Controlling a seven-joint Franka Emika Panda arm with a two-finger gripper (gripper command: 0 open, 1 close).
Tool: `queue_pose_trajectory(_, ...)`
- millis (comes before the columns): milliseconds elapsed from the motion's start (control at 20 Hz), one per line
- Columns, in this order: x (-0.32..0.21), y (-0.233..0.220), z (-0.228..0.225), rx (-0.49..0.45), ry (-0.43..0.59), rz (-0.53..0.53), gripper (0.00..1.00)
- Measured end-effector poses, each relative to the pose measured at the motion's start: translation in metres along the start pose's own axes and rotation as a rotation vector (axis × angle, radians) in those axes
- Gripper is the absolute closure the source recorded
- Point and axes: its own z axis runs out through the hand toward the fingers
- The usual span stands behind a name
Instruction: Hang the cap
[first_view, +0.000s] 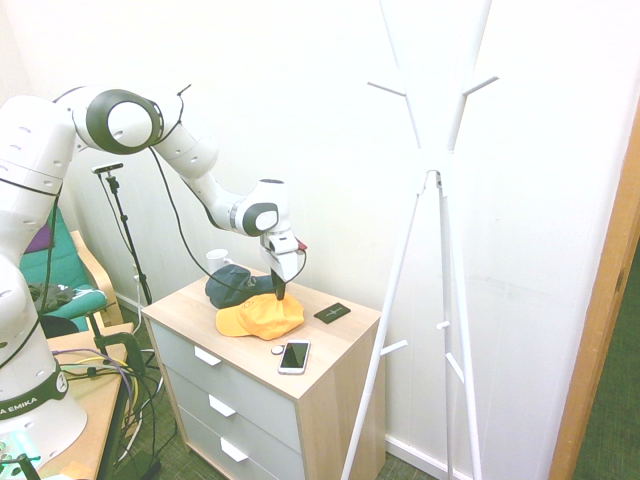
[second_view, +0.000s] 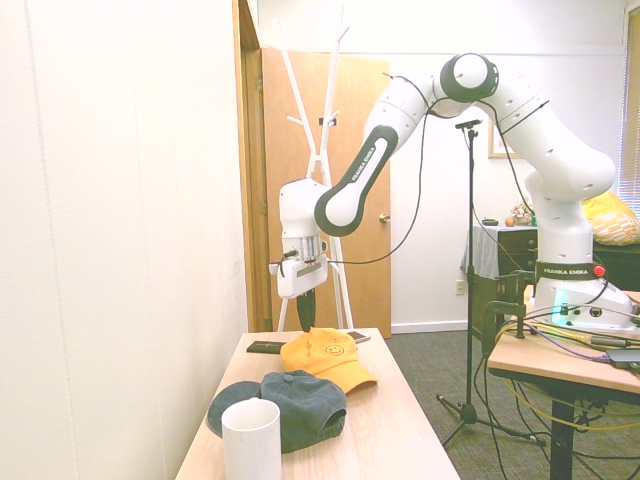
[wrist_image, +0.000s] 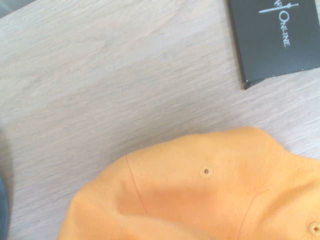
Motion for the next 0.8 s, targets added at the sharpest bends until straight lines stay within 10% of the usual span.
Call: queue_pose_trajectory(800,0.029,-0.012,-0.095,0.034,0.111,0.044,1.00)
